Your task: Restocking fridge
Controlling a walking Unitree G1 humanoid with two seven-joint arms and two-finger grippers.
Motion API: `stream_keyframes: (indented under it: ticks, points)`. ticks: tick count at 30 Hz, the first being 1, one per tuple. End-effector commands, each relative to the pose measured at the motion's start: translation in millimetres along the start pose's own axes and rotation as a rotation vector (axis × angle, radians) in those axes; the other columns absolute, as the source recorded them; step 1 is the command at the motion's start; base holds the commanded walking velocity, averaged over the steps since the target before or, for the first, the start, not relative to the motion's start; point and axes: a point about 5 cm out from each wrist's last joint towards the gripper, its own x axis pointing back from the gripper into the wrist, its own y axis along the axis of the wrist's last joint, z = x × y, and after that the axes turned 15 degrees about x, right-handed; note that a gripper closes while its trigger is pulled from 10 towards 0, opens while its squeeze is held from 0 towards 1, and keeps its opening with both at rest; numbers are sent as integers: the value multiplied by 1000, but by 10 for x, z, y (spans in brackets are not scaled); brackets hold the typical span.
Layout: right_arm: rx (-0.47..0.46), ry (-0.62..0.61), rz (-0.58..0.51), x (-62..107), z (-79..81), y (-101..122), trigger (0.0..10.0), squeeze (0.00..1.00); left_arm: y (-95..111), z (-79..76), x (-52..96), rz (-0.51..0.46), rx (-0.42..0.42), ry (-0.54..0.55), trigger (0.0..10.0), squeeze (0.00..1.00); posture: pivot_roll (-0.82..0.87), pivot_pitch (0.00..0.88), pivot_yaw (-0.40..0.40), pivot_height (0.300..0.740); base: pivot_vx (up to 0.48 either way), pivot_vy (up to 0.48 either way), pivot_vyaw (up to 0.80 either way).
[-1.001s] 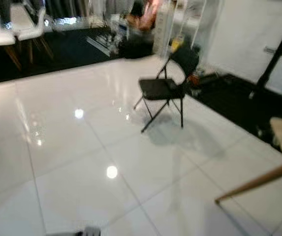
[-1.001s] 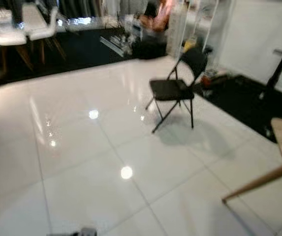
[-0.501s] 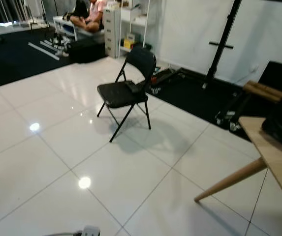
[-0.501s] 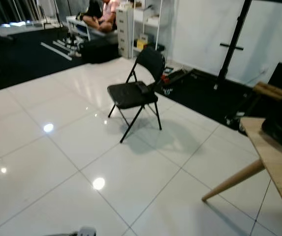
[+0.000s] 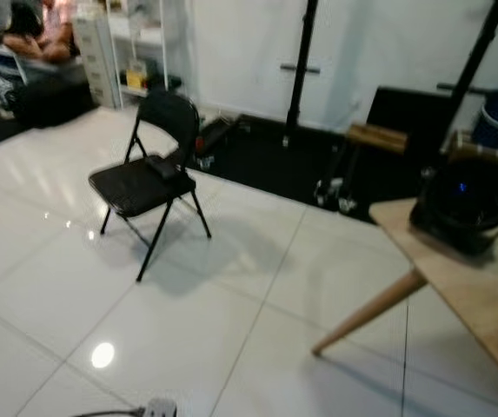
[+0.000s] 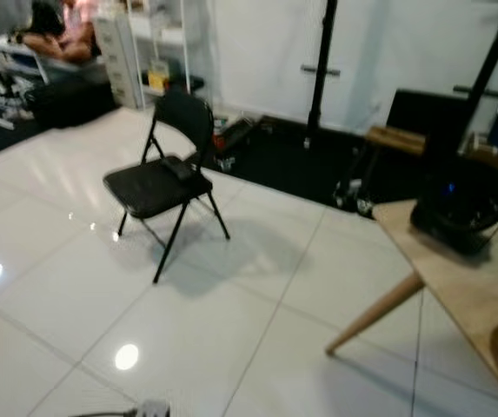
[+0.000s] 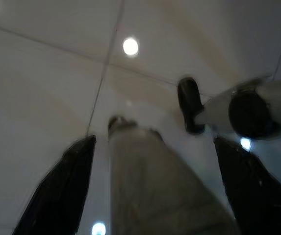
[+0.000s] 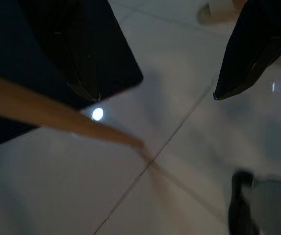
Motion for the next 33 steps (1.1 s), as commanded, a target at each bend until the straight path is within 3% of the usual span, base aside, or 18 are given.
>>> stream_keyframes:
  ticks: [1,33]
  points:
    - [1,16,35,0,65,-100,10000,0,-163,9,19,58,19,4,10000,0,-49,17,-2,740,0,0,-763]
    - [-94,-50,101,28,-45,-273,10000,0,-160,-14,11,62,0,-3,10000,0,-52,18,-4,740,0,0,-763]
